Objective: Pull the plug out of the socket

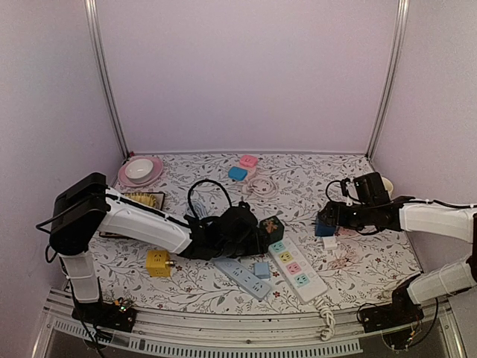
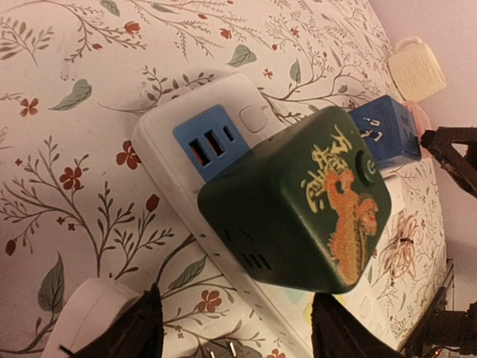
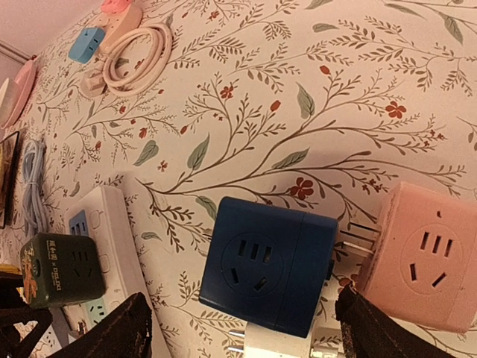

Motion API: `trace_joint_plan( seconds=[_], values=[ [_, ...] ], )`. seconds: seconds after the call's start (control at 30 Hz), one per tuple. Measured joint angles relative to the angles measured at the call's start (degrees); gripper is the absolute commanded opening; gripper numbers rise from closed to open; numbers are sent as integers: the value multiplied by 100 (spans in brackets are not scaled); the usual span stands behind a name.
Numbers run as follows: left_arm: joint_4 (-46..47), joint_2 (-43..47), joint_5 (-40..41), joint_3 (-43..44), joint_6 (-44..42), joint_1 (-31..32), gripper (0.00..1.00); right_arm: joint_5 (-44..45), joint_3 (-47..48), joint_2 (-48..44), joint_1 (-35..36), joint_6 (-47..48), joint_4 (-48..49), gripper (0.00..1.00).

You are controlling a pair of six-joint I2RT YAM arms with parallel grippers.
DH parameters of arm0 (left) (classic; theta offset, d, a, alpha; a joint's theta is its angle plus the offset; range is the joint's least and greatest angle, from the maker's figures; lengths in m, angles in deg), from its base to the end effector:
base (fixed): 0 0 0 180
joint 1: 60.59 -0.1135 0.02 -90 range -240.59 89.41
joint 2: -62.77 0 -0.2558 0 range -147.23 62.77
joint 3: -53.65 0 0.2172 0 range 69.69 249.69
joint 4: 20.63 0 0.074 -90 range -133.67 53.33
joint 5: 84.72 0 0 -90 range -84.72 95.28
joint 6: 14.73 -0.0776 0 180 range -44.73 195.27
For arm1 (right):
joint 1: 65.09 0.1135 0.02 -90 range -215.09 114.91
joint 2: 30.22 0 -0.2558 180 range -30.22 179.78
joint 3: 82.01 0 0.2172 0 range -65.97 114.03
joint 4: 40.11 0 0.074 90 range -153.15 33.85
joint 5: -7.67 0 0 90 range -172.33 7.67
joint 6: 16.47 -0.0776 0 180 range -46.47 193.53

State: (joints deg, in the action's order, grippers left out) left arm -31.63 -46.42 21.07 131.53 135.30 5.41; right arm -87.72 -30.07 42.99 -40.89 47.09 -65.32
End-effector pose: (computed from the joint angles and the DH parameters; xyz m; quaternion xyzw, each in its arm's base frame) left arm 0.1818 -0.3565 0.1421 -0.0083 0.9076 -0.2998 0.2937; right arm 0.2275 0.1102 0.1699 0.0007 0.9279 0.1978 0.3161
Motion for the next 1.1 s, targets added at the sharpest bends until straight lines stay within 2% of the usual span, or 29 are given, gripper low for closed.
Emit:
trace_joint_plan(
  seconds=[0.2,0.47,0.83,1.1],
  values=[
    [-4,0,42,-11,24,0,68,181,7,-378,219,107,-323,88],
    [-50,74,177,-107,114,0,68,584,367,-348,1451,114,-551,88],
    [-79,341,409,-291,177,0,69,1392,1471,1029,2841,92,-710,88],
    [-129,643,636,-660,424,0,69,1751,2350,2120,3211,179,-885,85]
  ],
)
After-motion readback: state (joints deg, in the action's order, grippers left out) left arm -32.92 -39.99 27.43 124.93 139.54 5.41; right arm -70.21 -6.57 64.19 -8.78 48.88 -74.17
